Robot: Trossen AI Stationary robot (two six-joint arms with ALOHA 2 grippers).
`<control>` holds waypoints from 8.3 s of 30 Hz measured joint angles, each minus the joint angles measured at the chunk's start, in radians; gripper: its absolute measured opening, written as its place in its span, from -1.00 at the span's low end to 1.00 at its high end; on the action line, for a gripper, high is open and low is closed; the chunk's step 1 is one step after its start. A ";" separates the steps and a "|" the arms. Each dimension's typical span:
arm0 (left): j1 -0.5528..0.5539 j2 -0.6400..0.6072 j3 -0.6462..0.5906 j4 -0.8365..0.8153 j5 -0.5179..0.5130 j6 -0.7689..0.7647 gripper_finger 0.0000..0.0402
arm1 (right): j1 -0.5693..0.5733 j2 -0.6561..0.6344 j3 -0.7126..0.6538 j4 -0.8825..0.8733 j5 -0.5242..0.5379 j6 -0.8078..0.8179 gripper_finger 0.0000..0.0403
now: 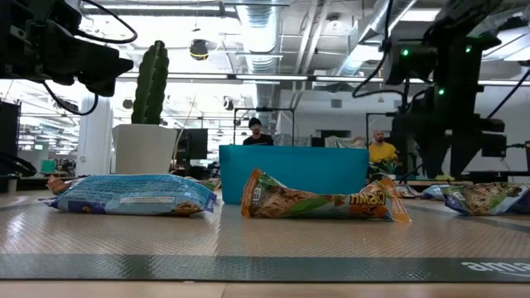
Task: Pick and place Granola Bars by type
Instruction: Put the top blue granola bar into the bottom transparent bin, then put the right blue granola bar into the bottom transparent bin
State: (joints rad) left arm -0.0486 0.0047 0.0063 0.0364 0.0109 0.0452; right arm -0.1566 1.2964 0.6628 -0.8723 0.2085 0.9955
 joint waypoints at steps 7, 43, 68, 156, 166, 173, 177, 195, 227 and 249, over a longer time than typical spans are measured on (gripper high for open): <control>0.000 0.000 0.000 0.000 0.000 0.000 -0.24 | -0.001 0.100 -0.027 0.097 -0.066 -0.007 0.23; 0.000 0.000 0.000 0.000 0.000 0.000 -0.24 | -0.004 -0.132 -0.058 0.167 0.018 0.042 -0.66; 0.000 0.000 0.000 0.000 0.000 0.000 -0.24 | -0.005 -0.111 0.180 0.586 0.017 -1.009 -0.66; 0.000 0.000 0.000 0.000 0.000 0.000 -0.24 | 0.420 -0.088 0.116 -0.111 -0.316 -0.558 0.13; 0.000 0.000 0.000 0.000 0.000 0.000 -0.24 | 0.517 0.065 0.115 0.029 -0.312 -0.604 0.13; 0.000 0.000 0.000 0.000 0.000 0.000 -0.24 | 0.485 0.188 0.115 0.065 -0.211 -0.631 0.13; 0.000 0.000 0.000 0.000 0.000 0.000 -0.24 | 0.475 0.244 0.115 0.108 -0.265 -0.677 0.13; 0.000 0.000 0.000 0.000 0.000 0.000 -0.24 | 0.475 0.248 0.115 0.176 -0.315 -0.681 -0.60; 0.000 0.000 0.000 0.000 0.000 0.000 -0.24 | 0.037 0.215 0.573 0.229 -0.078 -0.909 -0.72; 0.000 0.000 0.000 0.000 0.000 0.000 -0.24 | -0.102 0.720 1.023 -0.073 -0.129 -1.162 -0.60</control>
State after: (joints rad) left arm -0.0487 0.0044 0.0066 0.0364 0.0109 0.0449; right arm -0.2584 2.0163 1.6859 -0.9457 0.0798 -0.1668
